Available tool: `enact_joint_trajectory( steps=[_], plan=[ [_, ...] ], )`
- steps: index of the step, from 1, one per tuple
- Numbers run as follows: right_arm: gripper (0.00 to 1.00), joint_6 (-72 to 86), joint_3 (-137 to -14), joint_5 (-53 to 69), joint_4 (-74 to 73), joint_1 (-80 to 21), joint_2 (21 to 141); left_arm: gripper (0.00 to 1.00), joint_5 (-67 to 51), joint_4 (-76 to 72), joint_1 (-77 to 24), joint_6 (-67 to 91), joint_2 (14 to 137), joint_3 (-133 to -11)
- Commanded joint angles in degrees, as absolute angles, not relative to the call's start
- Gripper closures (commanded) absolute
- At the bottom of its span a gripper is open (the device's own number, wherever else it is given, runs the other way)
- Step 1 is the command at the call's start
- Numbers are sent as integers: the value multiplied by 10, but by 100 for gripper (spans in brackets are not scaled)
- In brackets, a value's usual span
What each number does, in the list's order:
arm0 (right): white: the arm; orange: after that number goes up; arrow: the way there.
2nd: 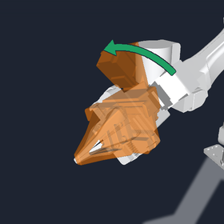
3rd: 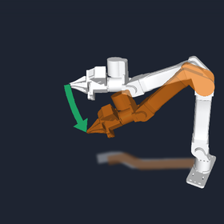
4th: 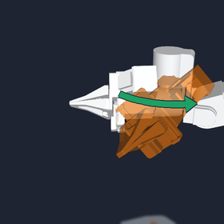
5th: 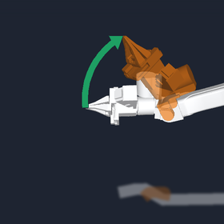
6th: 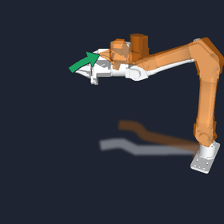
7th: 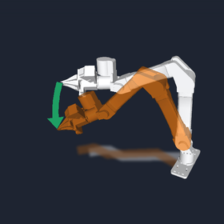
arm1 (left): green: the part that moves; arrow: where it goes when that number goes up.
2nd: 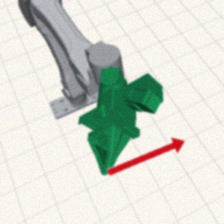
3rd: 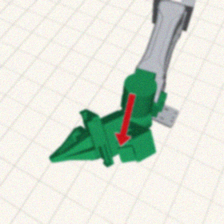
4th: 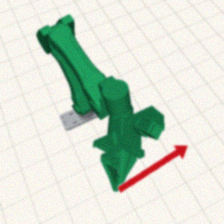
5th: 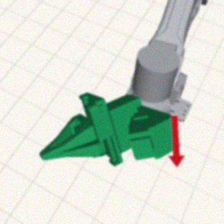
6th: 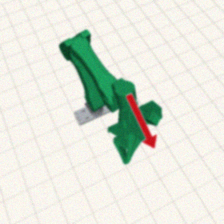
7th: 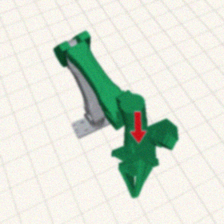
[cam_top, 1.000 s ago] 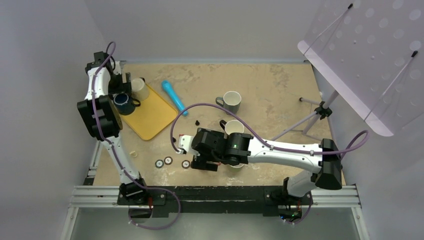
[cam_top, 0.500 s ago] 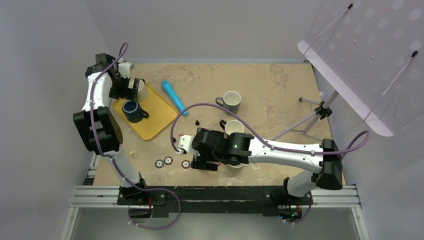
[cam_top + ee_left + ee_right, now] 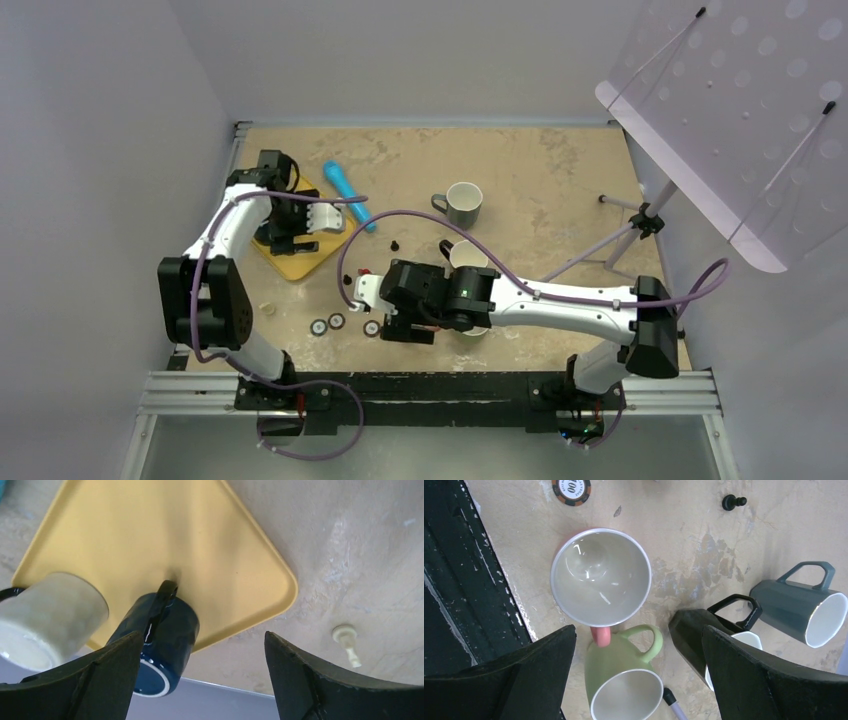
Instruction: Turn the mug right side up
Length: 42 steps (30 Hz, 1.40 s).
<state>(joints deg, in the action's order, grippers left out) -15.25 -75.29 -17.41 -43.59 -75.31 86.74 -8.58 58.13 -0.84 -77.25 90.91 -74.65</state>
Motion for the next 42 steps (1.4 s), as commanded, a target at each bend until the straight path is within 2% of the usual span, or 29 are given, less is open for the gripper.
enact_joint_trajectory(
  steps=[1,4,8,12,14,16,17,18,23,27,31,35,37,42],
  plan=[
    [2,-153,-767,-162,-419,-752,883,7,-102,517,4,-944,897,-722],
    [2,-152,-772,-157,-423,-753,891,14,-53,475,4,-943,934,-721],
    [2,-146,-772,-150,-423,-752,893,34,-28,364,4,-939,963,-683],
    [2,-142,-770,-148,-424,-753,892,39,-13,337,4,-959,986,-656],
    [2,-142,-769,-144,-423,-753,889,45,5,329,4,-960,998,-653],
    [2,-143,-768,-139,-423,-752,887,60,31,309,4,-960,1008,-649],
    [2,-142,-770,-138,-423,-752,887,75,37,299,4,-954,1010,-649],
    [2,-143,-771,-137,-425,-753,888,98,38,284,4,-943,1009,-650],
    [2,-140,-789,-130,-434,-754,880,100,-55,322,4,-846,942,-677],
    [2,-143,-782,-94,-388,-753,828,100,-182,409,4,-661,886,-776],
    [2,-123,-744,-63,-235,-730,728,100,-326,459,4,-424,827,-862],
    [2,-23,-695,107,-35,-627,674,100,-430,402,4,-181,752,-887],
    [2,52,-675,143,58,-590,675,100,-461,371,4,-99,730,-893],
    [2,162,-688,208,147,-536,723,100,-567,342,4,39,708,-913]
  ],
)
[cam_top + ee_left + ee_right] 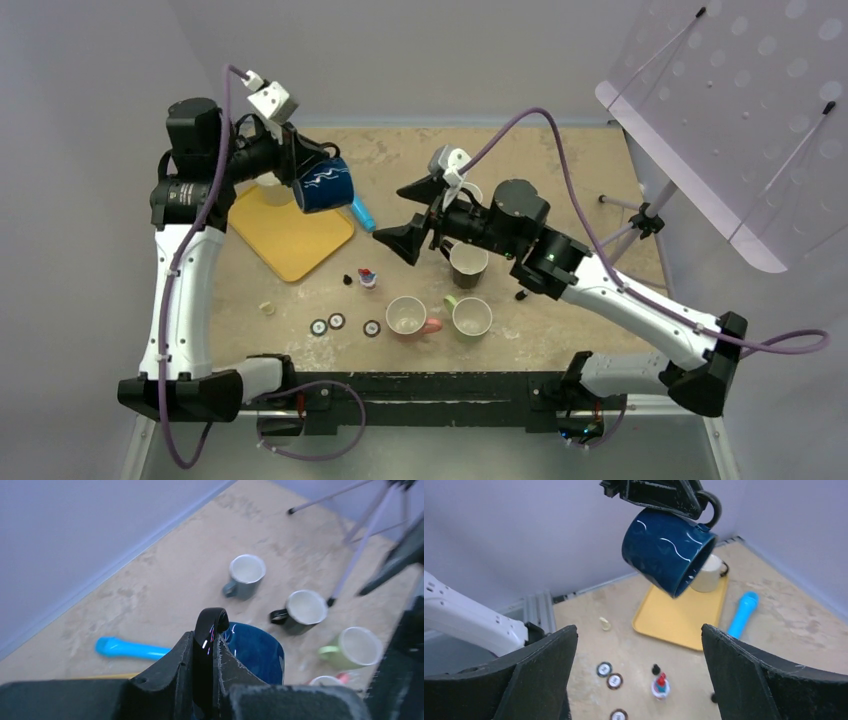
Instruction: Turn the mug right side up
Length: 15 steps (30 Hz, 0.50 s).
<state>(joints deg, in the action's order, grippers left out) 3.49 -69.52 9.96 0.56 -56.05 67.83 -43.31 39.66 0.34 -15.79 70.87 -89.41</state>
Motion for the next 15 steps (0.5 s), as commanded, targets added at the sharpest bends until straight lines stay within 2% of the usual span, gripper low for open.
enact_joint_trajectory(
  steps=[1,7,9,10,11,12,13,14,15],
  plan=[
    [2,193,-683,245,181,-522,726,100,-586,328,4,62,705,-910],
    [4,240,-736,283,185,-513,773,100,-632,272,-22,127,681,-884],
    [6,251,-732,304,213,-513,785,100,-641,265,-27,135,673,-874],
    [11,257,-735,321,224,-513,796,100,-647,257,-28,138,668,-867],
    [20,261,-742,343,231,-513,806,100,-650,250,-29,140,664,-857],
    [37,264,-754,366,232,-513,819,100,-654,245,-30,141,662,-849],
    [69,266,-765,384,231,-513,827,100,-659,244,-30,139,662,-843],
    [96,265,-776,393,226,-513,833,100,-657,254,-30,133,662,-842],
    [100,255,-782,381,204,-513,832,96,-638,278,-30,113,665,-847]
  ],
)
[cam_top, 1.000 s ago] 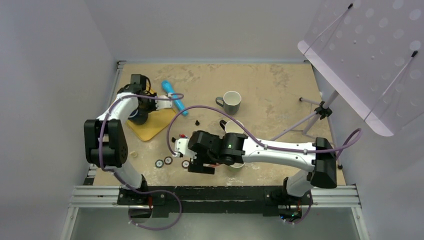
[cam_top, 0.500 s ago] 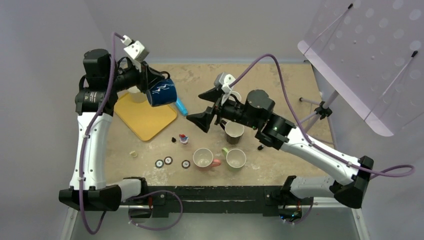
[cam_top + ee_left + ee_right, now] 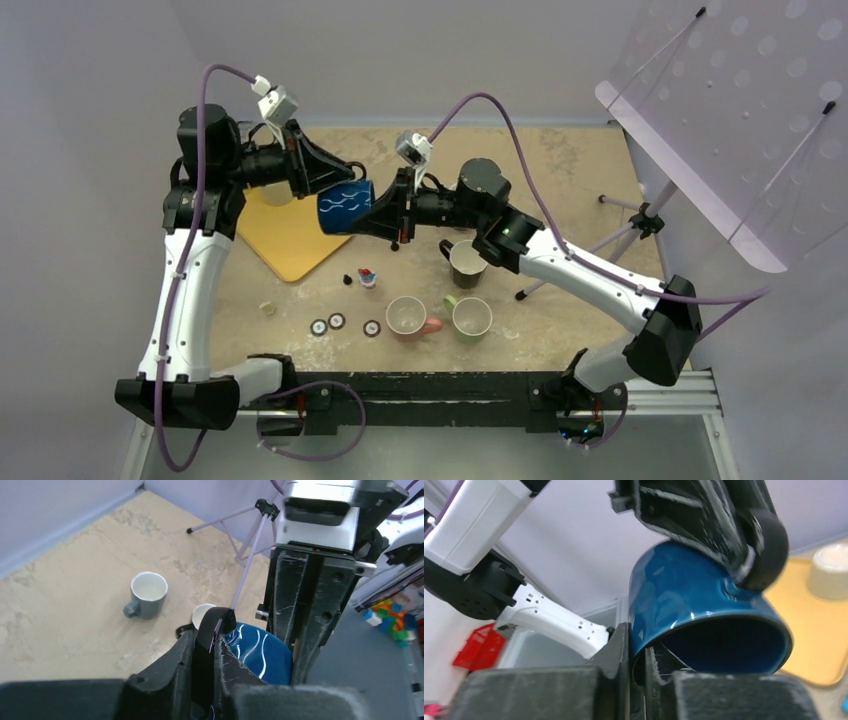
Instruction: Turn the mug right side up
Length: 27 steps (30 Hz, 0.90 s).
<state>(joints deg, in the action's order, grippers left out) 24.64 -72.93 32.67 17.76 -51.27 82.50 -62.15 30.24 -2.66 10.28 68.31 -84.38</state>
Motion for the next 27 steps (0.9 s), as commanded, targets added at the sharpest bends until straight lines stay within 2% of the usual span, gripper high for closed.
enact_joint_trajectory(
  steps=[1,2,3,6,9,13,17,27],
  plan=[
    [100,212,-790,350,169,-512,827,60,-608,324,-29,81,670,-862],
    [100,170,-800,298,110,-512,822,11,-562,372,-28,41,675,-880],
    [100,120,-818,232,45,-512,817,1,-504,416,-27,0,684,-899],
    [100,19,-858,56,-120,-513,823,0,-333,478,-5,-65,704,-930],
    [100,-36,-906,-30,-245,-512,864,0,-234,457,46,-67,725,-925],
    [100,-47,-958,-39,-358,-512,936,0,-130,440,69,-105,775,-925],
    [100,-32,-995,-62,-419,-512,1001,0,-77,444,74,-138,836,-930],
    [100,-21,-1039,-40,-490,-513,1104,0,25,435,85,-181,996,-989]
  ],
)
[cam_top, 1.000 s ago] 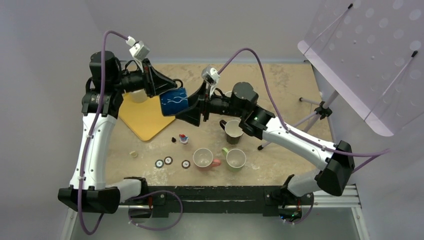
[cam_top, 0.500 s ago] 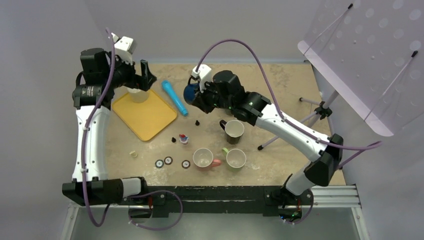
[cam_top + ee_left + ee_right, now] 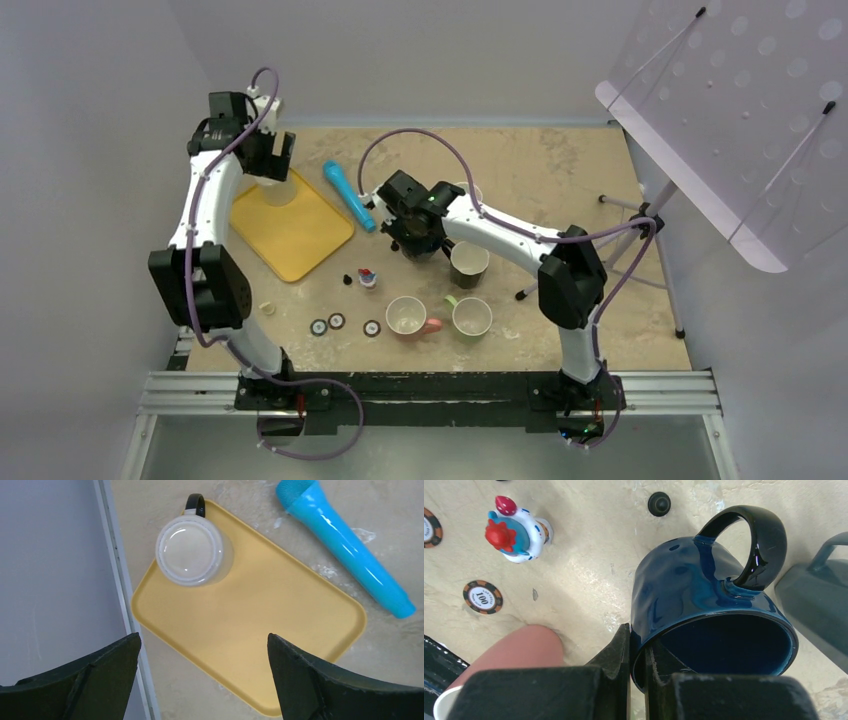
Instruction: Turn the mug right side up
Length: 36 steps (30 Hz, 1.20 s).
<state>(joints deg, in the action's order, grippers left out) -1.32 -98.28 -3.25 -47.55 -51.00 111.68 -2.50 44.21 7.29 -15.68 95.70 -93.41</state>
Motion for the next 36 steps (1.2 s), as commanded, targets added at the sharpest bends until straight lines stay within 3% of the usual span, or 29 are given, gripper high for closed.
enact_joint_trajectory(
  steps=[1,10,14,17,21,26,36],
  plan=[
    [100,-20,-1043,-42,-496,-513,1112,0,21,444,88,-180,1023,-1005],
    [100,-28,-1082,-44,-538,-514,1184,0,19,570,94,-112,1216,-1241],
    [96,-41,-1103,-36,-541,-515,1206,0,12,575,94,-70,1252,-1286],
    [84,-50,-1115,-27,-545,-517,1218,0,18,556,94,-52,1255,-1282],
    [48,-57,-1122,-23,-544,-523,1216,0,4,555,94,-50,1271,-1288],
    [21,-49,-1109,-17,-520,-527,1182,0,18,566,94,-50,1311,-1319],
    [18,-39,-1054,-27,-495,-529,1132,3,14,594,94,-84,1379,-1344]
  ],
)
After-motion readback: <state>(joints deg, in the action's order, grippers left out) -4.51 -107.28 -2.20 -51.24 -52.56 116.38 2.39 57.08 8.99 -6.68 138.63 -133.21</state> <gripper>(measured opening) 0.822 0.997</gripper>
